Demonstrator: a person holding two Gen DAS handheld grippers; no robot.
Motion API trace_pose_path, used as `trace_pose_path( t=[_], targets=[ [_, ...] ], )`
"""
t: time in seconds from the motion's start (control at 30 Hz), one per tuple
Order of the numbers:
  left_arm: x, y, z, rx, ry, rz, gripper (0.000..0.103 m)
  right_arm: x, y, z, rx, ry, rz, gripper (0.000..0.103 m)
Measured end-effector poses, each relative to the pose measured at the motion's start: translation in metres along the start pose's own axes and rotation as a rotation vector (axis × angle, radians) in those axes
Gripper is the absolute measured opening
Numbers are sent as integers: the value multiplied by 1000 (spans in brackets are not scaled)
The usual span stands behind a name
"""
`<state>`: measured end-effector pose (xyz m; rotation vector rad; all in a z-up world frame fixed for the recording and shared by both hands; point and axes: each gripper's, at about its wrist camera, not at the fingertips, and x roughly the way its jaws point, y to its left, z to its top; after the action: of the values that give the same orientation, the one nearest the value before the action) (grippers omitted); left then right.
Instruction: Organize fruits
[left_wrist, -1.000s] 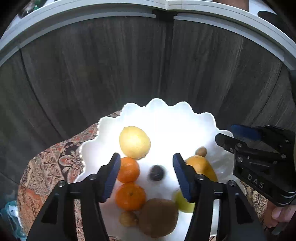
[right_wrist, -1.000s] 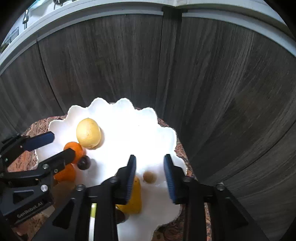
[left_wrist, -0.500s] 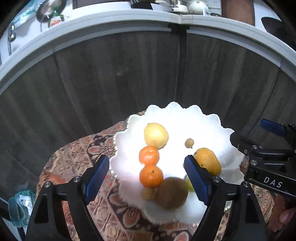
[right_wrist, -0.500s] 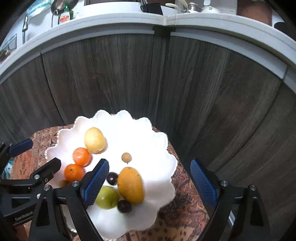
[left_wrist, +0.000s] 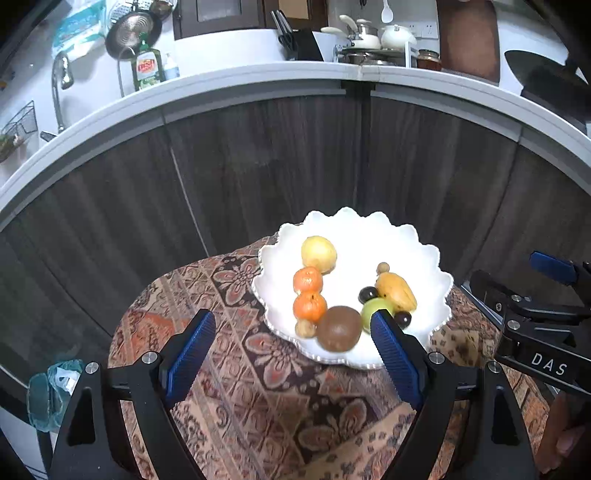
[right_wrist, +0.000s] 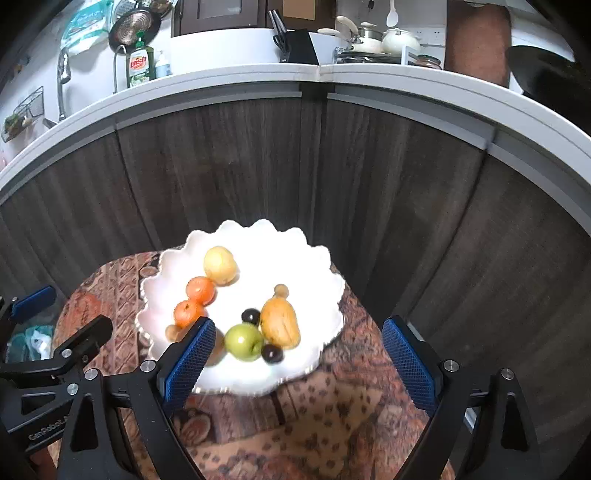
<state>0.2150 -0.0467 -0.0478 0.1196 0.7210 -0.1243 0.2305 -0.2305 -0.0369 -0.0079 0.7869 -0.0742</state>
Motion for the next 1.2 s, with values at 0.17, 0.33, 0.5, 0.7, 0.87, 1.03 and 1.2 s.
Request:
trace_pose_path(
  t=[0.17,0.33,0.5,0.7,0.87,1.03,1.2],
  targets=[
    [-24,1,-15,-14,-13,12,86,-24,5,-15,13,-5,3,93],
    [-47,2,-32,-28,-21,9,86,-50,9,-26,11,-29,8,93],
    [-71,5,-46,-49,-33,13,86,-73,14,-37,-4,-52,17,93],
    [-99,7,-59,-50,-66,37,91,-96,19,-54,-8,-64,46,93],
    [-116,8,-71,-45,-81,51,92,-111,23,-72,-6,-70,60,93],
    [-132,10,-86,-54,-91,75,92,-126,24,-86,-18,-94,44,93],
    [-146,7,-97,-56,-104,88,92,-140,23,-94,-16,-111,49,93]
  ],
)
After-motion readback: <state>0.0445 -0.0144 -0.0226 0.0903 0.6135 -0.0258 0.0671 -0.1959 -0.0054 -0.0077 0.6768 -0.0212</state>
